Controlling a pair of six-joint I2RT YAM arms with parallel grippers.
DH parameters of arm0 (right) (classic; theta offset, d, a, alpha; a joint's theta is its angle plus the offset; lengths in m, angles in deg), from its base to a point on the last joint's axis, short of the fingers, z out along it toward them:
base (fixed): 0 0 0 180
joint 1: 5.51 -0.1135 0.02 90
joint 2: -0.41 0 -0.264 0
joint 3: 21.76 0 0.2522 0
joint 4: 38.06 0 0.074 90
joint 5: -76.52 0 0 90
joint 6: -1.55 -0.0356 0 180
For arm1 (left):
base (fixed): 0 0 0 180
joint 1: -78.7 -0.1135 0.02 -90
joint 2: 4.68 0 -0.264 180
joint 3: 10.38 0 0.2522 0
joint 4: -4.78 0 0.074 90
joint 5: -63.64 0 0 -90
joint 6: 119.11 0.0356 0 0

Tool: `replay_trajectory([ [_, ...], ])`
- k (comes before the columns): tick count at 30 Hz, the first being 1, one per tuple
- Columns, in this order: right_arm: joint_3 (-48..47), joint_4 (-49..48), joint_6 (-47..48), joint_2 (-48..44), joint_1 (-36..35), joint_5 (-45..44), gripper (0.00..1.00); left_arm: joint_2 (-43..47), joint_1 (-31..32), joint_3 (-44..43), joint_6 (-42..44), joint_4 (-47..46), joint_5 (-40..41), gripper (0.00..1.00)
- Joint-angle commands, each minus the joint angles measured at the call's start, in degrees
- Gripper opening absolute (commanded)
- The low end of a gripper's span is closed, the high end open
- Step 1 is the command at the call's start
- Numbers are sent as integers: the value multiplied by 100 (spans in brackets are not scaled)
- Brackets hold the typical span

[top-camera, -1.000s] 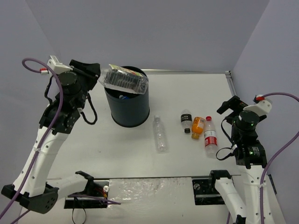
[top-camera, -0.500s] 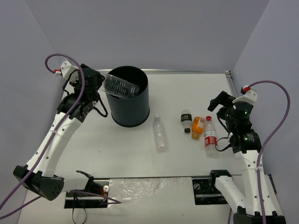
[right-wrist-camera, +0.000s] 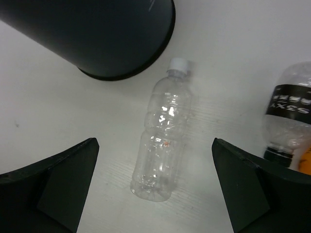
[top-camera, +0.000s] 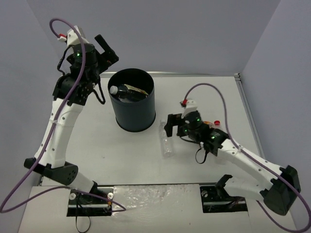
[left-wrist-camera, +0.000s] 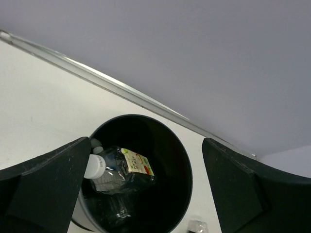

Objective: Put the plastic bottles in the bin

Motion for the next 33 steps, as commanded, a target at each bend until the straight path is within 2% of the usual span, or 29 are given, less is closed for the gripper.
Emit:
replay_trajectory([
  [1, -459, -502, -250, 1273, -1012, -1865, 100, 607, -35, -544, 1124, 936, -64, 97],
  [4, -686, -498, -489, 2145, -1202, -2323, 100, 1368, -44, 458, 1153, 876, 170, 97],
  [5, -769, -498, -516, 2436, -1204, -2278, 100, 1910, -44, 1326, 1048, 769, 246, 97],
  [9, -842, -513, -645, 3070, -1248, -2278, 100, 3348, -62, 3641, 513, 501, 275, 97],
  [12, -774, -520, -877, 3437, -1275, -2298, 98, 4022, -55, 4509, 85, 481, 418, 97],
  [14, -717, -541, -981, 3624, -1283, -2334, 86, 4313, -53, 5051, -115, 529, 471, 97],
  [18, -765, -515, -940, 3510, -1372, -2429, 52, 4562, -53, 5198, -104, 723, 529, 97],
  [22, -833, -387, -906, 2833, -1593, -3089, 35, 4694, -53, 5247, -183, 856, 674, 97],
  [24, -920, -147, -896, 2268, -1623, -3703, 31, 4802, -56, 5386, -238, 853, 747, 97],
  [28, -1253, 307, -606, 1136, -1615, -4415, 32, 4942, -53, 5593, -392, 848, 896, 97],
  [31, -1816, 280, 3, 522, -1609, -4597, 35, 5012, -53, 5712, -470, 782, 871, 97],
  [33, -2502, 54, 652, 526, -1613, -4353, 35, 5034, -53, 5788, -466, 742, 855, 97],
])
